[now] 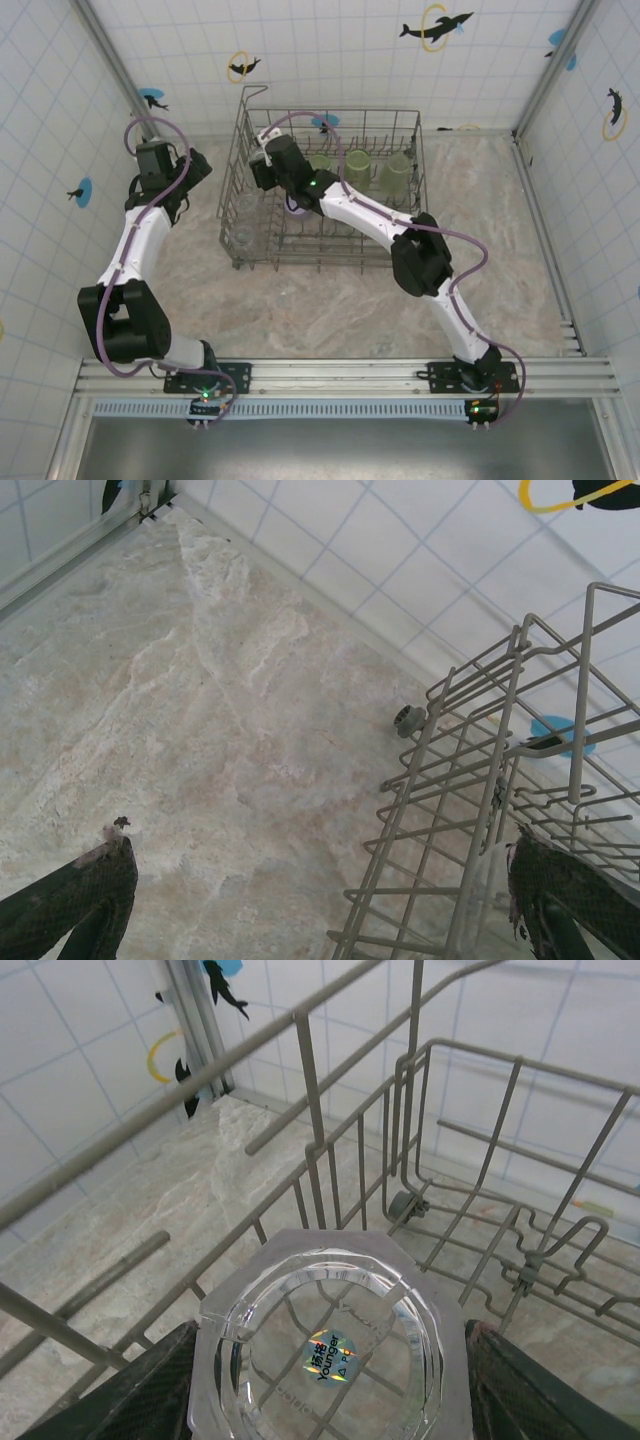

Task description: Load the cups into the dish rack

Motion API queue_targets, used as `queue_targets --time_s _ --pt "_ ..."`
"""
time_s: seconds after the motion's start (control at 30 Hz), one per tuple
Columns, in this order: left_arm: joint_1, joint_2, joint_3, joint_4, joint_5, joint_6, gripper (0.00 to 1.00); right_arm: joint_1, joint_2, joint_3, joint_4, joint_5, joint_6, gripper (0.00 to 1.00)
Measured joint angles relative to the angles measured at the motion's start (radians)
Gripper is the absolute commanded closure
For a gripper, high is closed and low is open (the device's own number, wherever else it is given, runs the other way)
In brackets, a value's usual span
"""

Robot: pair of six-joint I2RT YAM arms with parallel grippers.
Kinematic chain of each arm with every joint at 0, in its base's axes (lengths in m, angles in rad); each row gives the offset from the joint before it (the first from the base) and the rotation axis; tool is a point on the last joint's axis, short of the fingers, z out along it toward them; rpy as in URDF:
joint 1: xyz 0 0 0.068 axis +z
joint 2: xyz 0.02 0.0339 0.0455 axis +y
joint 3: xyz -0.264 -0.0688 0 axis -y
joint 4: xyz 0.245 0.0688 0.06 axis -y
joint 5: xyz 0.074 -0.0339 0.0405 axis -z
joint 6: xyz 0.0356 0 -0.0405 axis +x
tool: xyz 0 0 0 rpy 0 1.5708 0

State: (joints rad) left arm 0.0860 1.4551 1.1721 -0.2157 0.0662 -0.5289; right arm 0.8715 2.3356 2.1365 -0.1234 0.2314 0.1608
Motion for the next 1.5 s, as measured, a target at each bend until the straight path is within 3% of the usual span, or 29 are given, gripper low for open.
queue_targets --time_s 0.73,1.2,1.5 --pt "0.008 0.000 -0.001 0.001 0.029 -0.021 0.03 0.013 0.067 0.003 0.002 -0.013 0.022 0.56" --pt "0.010 0.000 -0.013 0.012 0.058 -0.037 0.03 0.012 0.094 0.039 0.002 -0.023 0.035 0.24" --pt "0.010 0.000 -0.020 0.016 0.076 -0.051 0.03 0.012 0.107 0.046 0.048 -0.053 0.076 0.13"
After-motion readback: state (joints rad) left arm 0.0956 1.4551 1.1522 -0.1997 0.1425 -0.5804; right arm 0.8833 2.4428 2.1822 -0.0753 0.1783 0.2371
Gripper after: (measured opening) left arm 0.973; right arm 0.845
